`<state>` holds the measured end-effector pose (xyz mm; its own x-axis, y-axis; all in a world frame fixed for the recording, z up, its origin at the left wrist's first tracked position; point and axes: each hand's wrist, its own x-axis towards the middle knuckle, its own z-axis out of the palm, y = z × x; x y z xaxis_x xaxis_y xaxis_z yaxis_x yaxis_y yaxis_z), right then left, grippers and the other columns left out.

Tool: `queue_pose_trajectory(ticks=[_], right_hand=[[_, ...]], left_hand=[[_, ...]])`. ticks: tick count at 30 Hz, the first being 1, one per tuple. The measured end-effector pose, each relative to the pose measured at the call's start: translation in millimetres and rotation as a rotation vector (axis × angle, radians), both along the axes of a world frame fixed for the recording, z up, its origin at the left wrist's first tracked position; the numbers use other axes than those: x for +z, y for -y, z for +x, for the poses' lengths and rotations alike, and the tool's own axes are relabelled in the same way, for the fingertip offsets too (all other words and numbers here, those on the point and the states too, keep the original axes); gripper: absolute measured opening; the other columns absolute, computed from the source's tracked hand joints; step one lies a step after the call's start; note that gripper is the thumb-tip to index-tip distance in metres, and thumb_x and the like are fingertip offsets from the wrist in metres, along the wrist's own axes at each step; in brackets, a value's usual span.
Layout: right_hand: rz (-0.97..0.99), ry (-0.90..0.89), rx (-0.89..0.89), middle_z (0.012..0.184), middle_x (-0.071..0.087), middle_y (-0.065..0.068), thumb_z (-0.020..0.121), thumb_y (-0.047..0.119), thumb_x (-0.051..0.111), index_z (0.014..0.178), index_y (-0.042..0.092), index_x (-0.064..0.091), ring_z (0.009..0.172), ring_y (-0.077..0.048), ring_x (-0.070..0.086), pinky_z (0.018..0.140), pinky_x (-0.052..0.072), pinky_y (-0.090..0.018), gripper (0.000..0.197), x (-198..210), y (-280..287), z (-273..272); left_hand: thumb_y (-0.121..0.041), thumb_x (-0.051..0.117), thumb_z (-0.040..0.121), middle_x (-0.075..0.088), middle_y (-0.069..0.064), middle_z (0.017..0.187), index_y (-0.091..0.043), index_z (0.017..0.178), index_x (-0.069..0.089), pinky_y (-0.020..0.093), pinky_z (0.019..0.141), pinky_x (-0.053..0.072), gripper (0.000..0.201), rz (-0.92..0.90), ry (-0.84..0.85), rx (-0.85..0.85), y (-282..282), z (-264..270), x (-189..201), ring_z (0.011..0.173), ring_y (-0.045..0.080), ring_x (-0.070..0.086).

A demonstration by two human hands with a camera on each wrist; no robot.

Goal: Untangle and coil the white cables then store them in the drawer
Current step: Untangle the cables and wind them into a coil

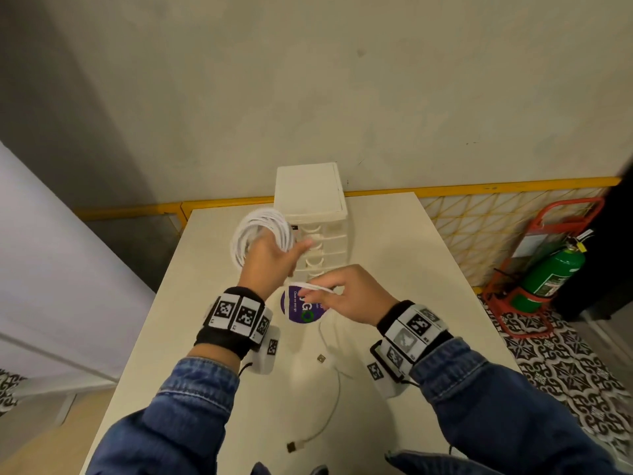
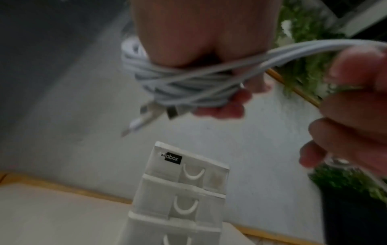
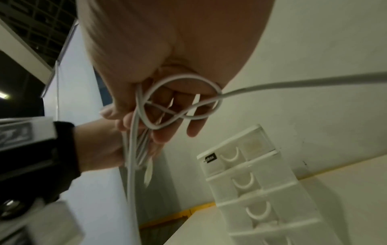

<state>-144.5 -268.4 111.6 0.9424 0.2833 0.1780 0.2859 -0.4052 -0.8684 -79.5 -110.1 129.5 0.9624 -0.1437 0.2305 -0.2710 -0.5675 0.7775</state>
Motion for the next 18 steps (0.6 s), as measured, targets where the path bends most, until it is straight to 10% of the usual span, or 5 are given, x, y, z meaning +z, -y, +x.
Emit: queue_pose_trajectory(ticks=[6, 9, 18], right_hand=[[-0.124, 0.144, -0.069, 0.072, 0.073, 0.006, 0.070, 0.027, 0.078, 0.076, 0.023, 0.075, 0.066, -0.007, 0.065, 0.067, 0.053, -0.032, 0.008, -1, 29, 14], [-0.141, 0.096, -0.081, 0.074, 0.069, 0.005, 0.067, 0.030, 0.080, 0.075, 0.020, 0.074, 0.069, -0.009, 0.062, 0.069, 0.051, -0.027, 0.014, -12, 36, 13], [0.181, -0.065, -0.194, 0.077, 0.071, 0.012, 0.075, 0.018, 0.074, 0.082, 0.022, 0.073, 0.074, -0.006, 0.063, 0.075, 0.049, -0.019, 0.008, -36, 47, 5]], left_hand=[[-0.031, 0.067, 0.084, 0.056, -0.010, 0.039, -0.004, 0.070, 0.062, 0.018, 0.050, 0.042, 0.031, 0.185, -0.432, -0.554, 3, -15, 7, 0.038, -0.002, 0.051], [-0.026, 0.080, 0.072, 0.048, -0.007, 0.040, 0.010, 0.072, 0.058, 0.022, 0.044, 0.036, 0.042, 0.197, -0.374, -0.541, 6, -17, 4, 0.035, 0.002, 0.043], [-0.017, 0.075, 0.078, 0.053, -0.003, 0.044, -0.011, 0.074, 0.058, 0.020, 0.038, 0.040, 0.019, 0.015, -0.268, -0.330, 1, -10, 5, 0.034, 0.008, 0.047]])
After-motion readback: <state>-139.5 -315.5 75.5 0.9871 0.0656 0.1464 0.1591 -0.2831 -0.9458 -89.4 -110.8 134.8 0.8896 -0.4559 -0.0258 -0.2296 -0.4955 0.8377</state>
